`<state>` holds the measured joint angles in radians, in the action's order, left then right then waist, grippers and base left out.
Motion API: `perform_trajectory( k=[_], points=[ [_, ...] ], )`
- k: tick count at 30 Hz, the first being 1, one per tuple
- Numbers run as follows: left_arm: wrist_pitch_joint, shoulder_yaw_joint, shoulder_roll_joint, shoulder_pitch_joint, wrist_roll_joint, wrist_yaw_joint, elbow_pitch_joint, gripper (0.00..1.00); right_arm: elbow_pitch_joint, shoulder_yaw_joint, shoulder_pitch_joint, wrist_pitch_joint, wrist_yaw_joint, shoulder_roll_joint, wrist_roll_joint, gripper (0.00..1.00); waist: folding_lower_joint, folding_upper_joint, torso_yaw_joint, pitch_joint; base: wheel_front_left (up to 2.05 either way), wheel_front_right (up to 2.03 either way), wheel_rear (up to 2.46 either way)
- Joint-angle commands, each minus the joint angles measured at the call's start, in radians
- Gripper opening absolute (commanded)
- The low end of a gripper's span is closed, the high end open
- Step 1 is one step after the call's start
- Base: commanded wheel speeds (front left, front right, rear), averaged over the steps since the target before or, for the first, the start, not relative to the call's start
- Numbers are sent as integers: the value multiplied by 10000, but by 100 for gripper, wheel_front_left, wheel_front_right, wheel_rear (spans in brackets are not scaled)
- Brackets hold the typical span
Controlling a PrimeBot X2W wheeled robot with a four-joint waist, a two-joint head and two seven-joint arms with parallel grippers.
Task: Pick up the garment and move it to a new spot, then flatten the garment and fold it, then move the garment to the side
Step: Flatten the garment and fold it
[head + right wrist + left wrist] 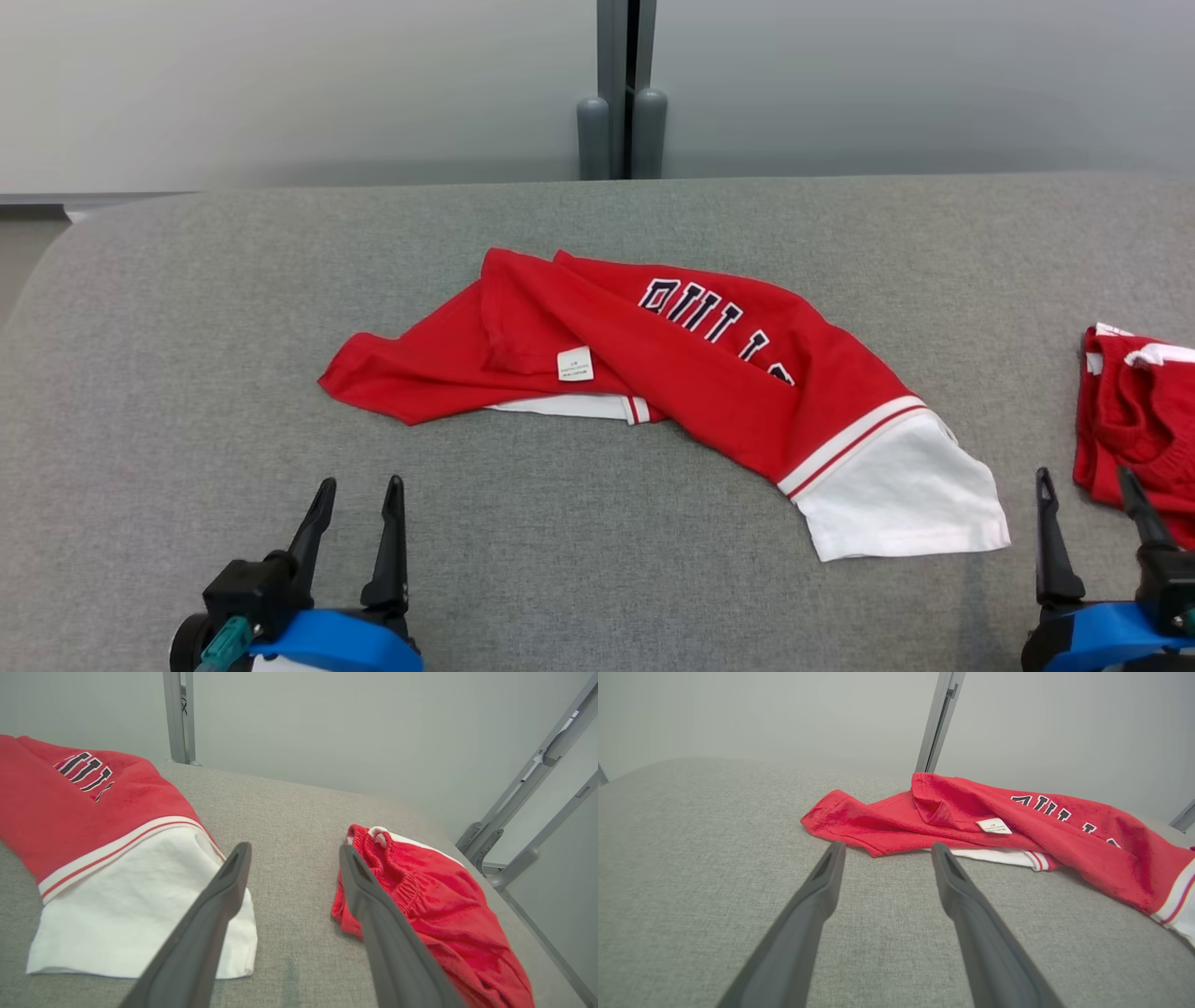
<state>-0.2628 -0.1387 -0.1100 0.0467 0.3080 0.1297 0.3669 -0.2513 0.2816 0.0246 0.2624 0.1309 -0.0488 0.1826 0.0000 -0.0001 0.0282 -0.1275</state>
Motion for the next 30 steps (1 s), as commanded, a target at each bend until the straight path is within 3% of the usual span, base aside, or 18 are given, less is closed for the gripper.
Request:
perform_trajectory(
  k=[1, 10, 19, 30],
  points=[
    [-24, -93, -25, 232, 42, 20, -56, 100, 129, 75, -27, 33, -3, -35, -210, 100, 0, 1, -34, -66, 0, 0, 0],
    [-24, -1002, -414, 1626, 434, 20, -52, 100, 723, -990, 897, 33, -1, -35, -1246, 100, 0, 1, -349, -952, 0, 0, 0],
    [-24, -1854, -985, 3454, 1127, 20, 797, 100, 783, -2185, 1768, 33, -3, -40, -1640, 100, 0, 1, -848, -1941, 0, 0, 0],
    [-24, -2530, -1364, 4352, 2027, 20, 1807, 100, 766, -2490, 1809, 33, -3, -39, -1895, 100, 0, 1, -1375, -2393, 0, 0, 0]
  ],
)
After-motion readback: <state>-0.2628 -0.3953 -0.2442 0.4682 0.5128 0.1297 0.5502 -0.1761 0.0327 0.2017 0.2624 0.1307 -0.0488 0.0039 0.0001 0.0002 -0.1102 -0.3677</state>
